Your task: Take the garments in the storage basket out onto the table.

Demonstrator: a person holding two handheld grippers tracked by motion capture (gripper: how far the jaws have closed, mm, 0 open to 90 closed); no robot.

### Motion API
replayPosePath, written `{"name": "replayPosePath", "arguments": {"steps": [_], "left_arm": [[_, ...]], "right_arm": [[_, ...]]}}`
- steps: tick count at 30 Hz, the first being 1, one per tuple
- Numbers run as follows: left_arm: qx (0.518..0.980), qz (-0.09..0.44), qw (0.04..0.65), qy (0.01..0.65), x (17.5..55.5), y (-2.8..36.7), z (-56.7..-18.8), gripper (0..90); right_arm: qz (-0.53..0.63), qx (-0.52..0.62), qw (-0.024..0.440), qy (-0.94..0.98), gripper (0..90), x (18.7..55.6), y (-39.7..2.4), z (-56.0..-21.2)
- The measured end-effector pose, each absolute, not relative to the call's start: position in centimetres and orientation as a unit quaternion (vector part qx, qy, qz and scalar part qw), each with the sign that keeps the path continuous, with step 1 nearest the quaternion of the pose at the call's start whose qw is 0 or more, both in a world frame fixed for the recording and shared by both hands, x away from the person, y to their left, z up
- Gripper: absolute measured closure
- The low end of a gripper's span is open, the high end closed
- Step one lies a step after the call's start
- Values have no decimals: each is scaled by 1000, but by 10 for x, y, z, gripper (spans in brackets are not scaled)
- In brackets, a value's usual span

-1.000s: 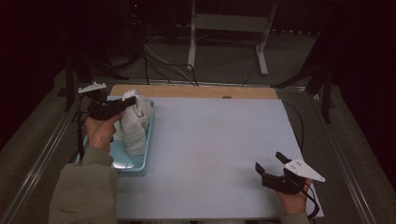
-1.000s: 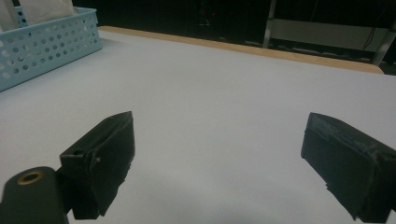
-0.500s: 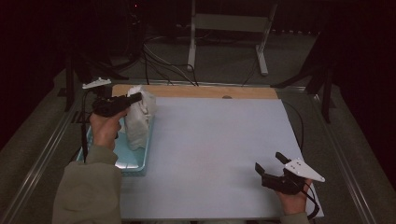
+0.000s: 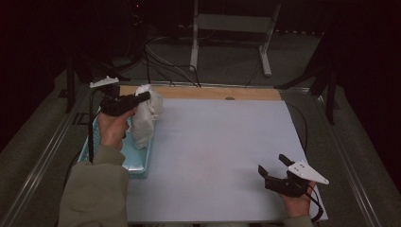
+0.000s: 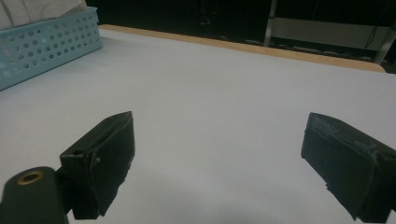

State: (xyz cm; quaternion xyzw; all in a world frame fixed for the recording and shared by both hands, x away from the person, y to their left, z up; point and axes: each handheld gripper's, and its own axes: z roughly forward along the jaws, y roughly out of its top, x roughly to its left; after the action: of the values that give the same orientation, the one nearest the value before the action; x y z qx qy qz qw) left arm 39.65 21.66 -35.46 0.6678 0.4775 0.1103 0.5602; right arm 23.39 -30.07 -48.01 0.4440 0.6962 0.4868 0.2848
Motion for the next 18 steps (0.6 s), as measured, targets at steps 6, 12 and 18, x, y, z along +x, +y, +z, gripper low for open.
{"name": "replayPosePath", "arguments": {"steps": [6, 12, 18], "left_arm": [[668, 105, 568, 468, 399, 205, -350, 785], [671, 99, 574, 458, 401, 192, -346, 784], [676, 93, 578, 447, 404, 176, -343, 785]], "right_arm": [[487, 444, 284, 697, 99, 234, -301, -480], [487, 443, 285, 697, 99, 234, -301, -480], [486, 442, 285, 698, 98, 234, -301, -480]]}}
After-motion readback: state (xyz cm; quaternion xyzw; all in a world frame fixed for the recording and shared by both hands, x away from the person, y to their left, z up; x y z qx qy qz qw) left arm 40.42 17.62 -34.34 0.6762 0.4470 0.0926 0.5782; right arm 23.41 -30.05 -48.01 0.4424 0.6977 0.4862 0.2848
